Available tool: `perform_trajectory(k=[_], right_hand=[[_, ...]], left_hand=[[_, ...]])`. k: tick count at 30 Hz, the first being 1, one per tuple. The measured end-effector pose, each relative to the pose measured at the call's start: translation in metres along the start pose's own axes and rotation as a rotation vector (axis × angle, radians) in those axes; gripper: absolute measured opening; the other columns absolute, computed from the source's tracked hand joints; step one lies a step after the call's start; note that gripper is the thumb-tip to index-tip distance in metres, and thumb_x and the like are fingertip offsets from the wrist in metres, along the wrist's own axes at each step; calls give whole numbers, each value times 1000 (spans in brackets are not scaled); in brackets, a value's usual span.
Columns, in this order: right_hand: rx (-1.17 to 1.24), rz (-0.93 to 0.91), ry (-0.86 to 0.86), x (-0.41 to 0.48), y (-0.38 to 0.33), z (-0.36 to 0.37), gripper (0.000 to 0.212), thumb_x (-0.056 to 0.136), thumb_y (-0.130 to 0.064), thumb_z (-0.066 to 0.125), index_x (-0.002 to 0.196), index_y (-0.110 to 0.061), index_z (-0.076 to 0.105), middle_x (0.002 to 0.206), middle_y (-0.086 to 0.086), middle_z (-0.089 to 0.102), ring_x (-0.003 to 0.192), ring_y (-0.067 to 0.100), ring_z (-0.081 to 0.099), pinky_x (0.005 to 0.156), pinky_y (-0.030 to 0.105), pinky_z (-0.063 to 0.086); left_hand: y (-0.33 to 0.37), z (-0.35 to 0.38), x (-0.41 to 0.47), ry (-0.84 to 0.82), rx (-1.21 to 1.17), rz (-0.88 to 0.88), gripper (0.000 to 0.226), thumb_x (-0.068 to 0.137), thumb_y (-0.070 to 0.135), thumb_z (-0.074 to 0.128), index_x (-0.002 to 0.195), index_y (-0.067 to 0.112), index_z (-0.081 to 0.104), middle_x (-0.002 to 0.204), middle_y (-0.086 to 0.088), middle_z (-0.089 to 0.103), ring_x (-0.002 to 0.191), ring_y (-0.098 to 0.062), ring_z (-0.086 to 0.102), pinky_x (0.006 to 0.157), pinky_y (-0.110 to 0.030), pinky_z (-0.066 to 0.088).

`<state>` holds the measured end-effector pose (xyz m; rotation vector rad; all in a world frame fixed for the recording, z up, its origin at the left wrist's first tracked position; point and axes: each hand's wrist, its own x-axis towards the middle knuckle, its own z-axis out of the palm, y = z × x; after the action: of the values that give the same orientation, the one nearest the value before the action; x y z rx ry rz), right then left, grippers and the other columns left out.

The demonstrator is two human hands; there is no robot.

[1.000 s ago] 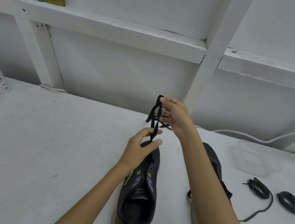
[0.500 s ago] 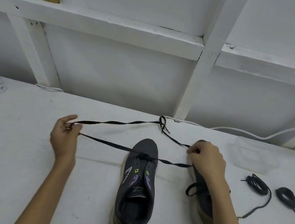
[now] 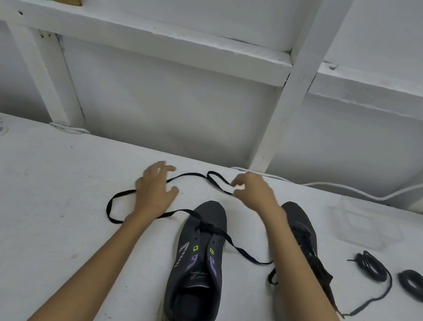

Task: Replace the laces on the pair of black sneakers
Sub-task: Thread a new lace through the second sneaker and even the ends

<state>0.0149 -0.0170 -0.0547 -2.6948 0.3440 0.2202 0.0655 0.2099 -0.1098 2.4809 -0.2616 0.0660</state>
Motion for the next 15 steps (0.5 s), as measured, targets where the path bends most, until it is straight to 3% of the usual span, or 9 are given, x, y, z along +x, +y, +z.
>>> perform_trajectory(k=[3, 5, 8, 10, 11, 13, 14, 15], right_hand=[[-39, -72, -98, 19, 2, 27, 48, 93, 1, 45, 138, -13, 52, 144, 9, 47, 131, 27, 44, 103, 36, 40], [-89, -87, -103, 25, 10, 40, 45, 92, 1, 45, 133, -9, 58, 137, 13, 52, 125, 31, 49, 100, 39, 43], [-90, -16, -11, 31, 22, 43, 17, 86, -5, 52, 86, -1, 69, 95, 14, 66, 89, 33, 61, 67, 32, 45], [-81, 42, 19, 32, 27, 39, 27, 83, -13, 57, 57, -9, 49, 64, 8, 53, 63, 30, 50, 53, 28, 31], [-105, 78, 20, 31, 30, 36, 32, 83, -15, 56, 55, -13, 41, 59, 5, 46, 60, 27, 45, 51, 27, 27], [-190, 99, 49, 31, 34, 33, 22, 90, -20, 54, 69, -13, 52, 72, 4, 54, 70, 29, 53, 55, 27, 31], [-223, 77, 62, 32, 35, 32, 14, 94, -22, 52, 90, -11, 59, 87, 7, 61, 83, 31, 59, 62, 29, 34], [-243, 62, 79, 34, 36, 33, 21, 98, -25, 50, 113, -11, 56, 102, 10, 63, 94, 32, 61, 67, 31, 36]], left_hand=[[0, 15, 20, -285, 242, 124, 59, 99, 27, 47, 153, 20, 25, 163, -2, 13, 149, -22, 11, 117, -47, 15], [-7, 20, 25, -392, 357, 161, 56, 102, 29, 40, 154, 21, 20, 162, -2, 15, 147, -23, 16, 115, -47, 20], [-15, 22, 26, -289, 440, 204, 45, 101, 30, 41, 144, 16, 39, 148, -3, 40, 131, -24, 38, 101, -41, 35], [-17, 20, 25, -166, 387, 173, 34, 100, 29, 44, 130, 14, 49, 130, -4, 56, 116, -24, 51, 91, -37, 38], [-18, 19, 26, -130, 345, 141, 30, 100, 28, 46, 125, 13, 51, 122, -5, 61, 110, -24, 56, 89, -36, 39], [-19, 17, 26, -104, 314, 102, 28, 99, 27, 49, 122, 11, 49, 110, -7, 66, 100, -26, 61, 84, -35, 40], [-19, 17, 27, -111, 315, 95, 31, 99, 27, 50, 125, 11, 46, 108, -9, 67, 98, -28, 62, 82, -35, 41], [-19, 18, 27, -124, 312, 85, 37, 99, 27, 51, 131, 10, 42, 109, -11, 66, 98, -30, 62, 82, -35, 42]])
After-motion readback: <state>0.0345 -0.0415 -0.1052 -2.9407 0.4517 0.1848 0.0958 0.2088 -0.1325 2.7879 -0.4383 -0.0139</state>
